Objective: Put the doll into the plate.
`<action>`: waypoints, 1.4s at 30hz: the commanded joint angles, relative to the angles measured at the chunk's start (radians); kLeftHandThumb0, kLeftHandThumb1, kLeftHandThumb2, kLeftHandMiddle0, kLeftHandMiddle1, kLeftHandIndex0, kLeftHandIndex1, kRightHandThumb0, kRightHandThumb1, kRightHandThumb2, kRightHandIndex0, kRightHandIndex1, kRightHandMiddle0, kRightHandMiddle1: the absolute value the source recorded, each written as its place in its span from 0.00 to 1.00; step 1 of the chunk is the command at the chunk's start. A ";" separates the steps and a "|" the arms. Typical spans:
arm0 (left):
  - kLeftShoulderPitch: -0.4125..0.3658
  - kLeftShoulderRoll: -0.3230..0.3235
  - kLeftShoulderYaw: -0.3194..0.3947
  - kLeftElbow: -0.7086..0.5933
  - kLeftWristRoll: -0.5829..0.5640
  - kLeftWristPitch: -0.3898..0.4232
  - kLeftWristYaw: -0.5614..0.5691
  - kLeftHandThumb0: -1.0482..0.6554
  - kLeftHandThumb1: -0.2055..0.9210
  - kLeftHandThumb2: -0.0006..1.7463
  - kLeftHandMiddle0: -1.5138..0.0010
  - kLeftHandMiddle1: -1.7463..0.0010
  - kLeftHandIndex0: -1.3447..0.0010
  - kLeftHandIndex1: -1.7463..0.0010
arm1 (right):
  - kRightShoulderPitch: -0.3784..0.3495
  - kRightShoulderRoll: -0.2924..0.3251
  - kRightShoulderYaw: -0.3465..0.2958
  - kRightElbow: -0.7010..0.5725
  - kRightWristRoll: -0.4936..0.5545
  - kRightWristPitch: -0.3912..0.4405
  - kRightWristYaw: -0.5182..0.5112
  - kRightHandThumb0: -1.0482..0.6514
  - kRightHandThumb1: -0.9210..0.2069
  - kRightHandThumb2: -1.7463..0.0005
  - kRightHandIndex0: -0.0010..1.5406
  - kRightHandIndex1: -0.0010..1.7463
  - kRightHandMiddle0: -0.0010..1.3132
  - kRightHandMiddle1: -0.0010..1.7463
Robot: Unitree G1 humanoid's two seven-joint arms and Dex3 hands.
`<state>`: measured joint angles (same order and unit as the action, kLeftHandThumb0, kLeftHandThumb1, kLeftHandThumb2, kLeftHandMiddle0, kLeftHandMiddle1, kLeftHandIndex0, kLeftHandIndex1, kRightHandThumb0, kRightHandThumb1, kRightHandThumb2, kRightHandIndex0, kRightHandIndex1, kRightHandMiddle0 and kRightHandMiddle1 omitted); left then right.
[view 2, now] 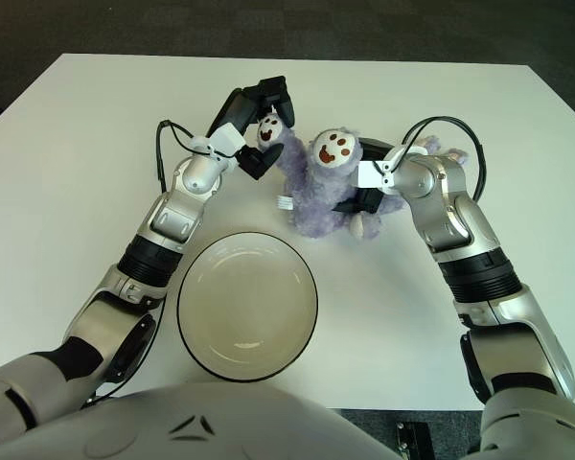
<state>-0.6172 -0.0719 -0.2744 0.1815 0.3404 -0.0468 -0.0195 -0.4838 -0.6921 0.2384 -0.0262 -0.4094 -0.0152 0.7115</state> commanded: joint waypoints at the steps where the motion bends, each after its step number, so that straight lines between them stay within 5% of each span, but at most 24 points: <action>1: -0.017 0.005 0.009 -0.004 -0.002 -0.016 0.013 0.61 0.11 1.00 0.39 0.03 0.49 0.00 | 0.019 -0.015 -0.010 0.018 0.019 -0.025 0.005 0.91 0.61 0.19 0.44 1.00 0.62 1.00; 12: -0.014 0.000 0.010 -0.008 0.003 -0.005 0.020 0.61 0.11 1.00 0.40 0.03 0.49 0.00 | 0.013 -0.008 -0.041 0.083 0.068 -0.114 -0.021 0.92 0.65 0.16 0.46 1.00 0.71 1.00; 24: -0.015 0.006 0.006 -0.027 0.013 0.048 -0.001 0.61 0.12 1.00 0.40 0.02 0.49 0.00 | 0.031 -0.001 -0.082 0.064 0.099 -0.102 -0.054 0.93 0.67 0.14 0.48 1.00 0.70 1.00; 37: -0.004 -0.004 0.021 -0.019 -0.024 0.015 0.019 0.61 0.11 1.00 0.39 0.03 0.50 0.00 | 0.069 0.019 -0.119 0.023 0.063 -0.103 -0.173 0.95 0.72 0.10 0.51 1.00 0.72 1.00; 42: -0.008 0.000 0.019 -0.014 -0.006 0.019 0.037 0.61 0.09 1.00 0.38 0.01 0.43 0.09 | 0.075 0.019 -0.127 0.024 0.064 -0.124 -0.206 0.95 0.72 0.10 0.51 1.00 0.73 1.00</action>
<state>-0.6176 -0.0789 -0.2632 0.1613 0.3241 -0.0267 -0.0012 -0.4110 -0.6741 0.1331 0.0088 -0.3386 -0.1219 0.5372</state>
